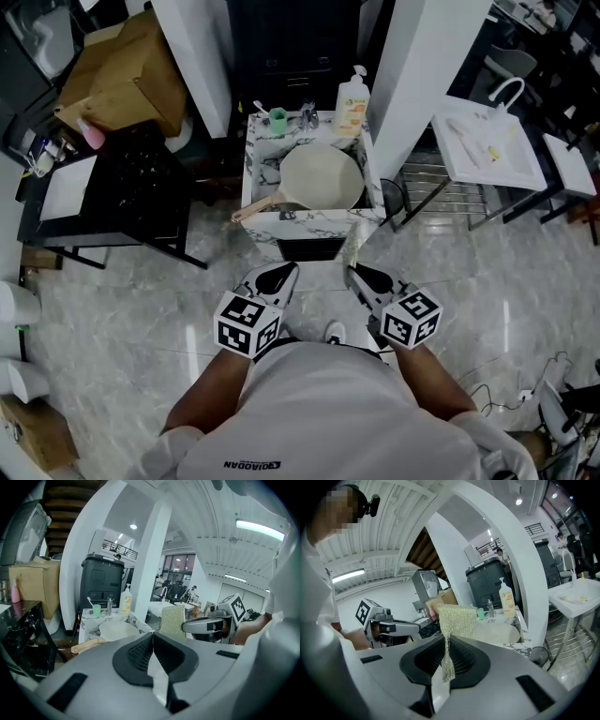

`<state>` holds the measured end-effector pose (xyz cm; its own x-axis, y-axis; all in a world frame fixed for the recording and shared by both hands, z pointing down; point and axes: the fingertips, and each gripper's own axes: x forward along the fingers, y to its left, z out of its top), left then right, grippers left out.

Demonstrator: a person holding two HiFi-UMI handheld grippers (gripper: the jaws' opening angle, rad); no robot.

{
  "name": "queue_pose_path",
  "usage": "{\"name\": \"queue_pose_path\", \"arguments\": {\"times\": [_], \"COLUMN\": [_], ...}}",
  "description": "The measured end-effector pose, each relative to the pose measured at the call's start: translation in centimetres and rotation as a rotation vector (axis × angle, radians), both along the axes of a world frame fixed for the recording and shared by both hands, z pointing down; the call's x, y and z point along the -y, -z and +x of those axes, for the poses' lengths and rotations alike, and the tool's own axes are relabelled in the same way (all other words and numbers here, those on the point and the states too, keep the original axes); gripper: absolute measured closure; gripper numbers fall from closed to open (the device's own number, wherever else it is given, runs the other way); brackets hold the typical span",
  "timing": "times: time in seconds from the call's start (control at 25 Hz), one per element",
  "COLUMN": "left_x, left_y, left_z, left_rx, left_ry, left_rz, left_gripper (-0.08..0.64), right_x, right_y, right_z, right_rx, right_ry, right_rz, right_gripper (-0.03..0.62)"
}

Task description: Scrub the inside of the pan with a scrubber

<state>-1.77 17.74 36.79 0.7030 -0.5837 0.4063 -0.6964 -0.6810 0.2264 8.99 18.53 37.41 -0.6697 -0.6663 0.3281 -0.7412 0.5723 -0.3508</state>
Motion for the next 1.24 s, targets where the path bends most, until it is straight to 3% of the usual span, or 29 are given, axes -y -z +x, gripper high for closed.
{"name": "queue_pose_path", "arguments": {"times": [0.24, 1.24], "left_x": [-0.3, -0.1], "left_y": [-0.4, 0.2], "left_z": [-0.6, -1.4], "left_rx": [0.028, -0.003], "left_ry": [-0.017, -0.034], "left_rz": [0.013, 0.016], "left_gripper": [0.545, 0.545], "right_x": [-0.6, -0.7], "right_y": [0.0, 0.0], "right_z": [-1.0, -2.1], "right_rx": [-0.005, -0.003], "right_ry": [-0.003, -0.033], "right_rz": [0.0, 0.002], "right_gripper": [0.529, 0.53]}}
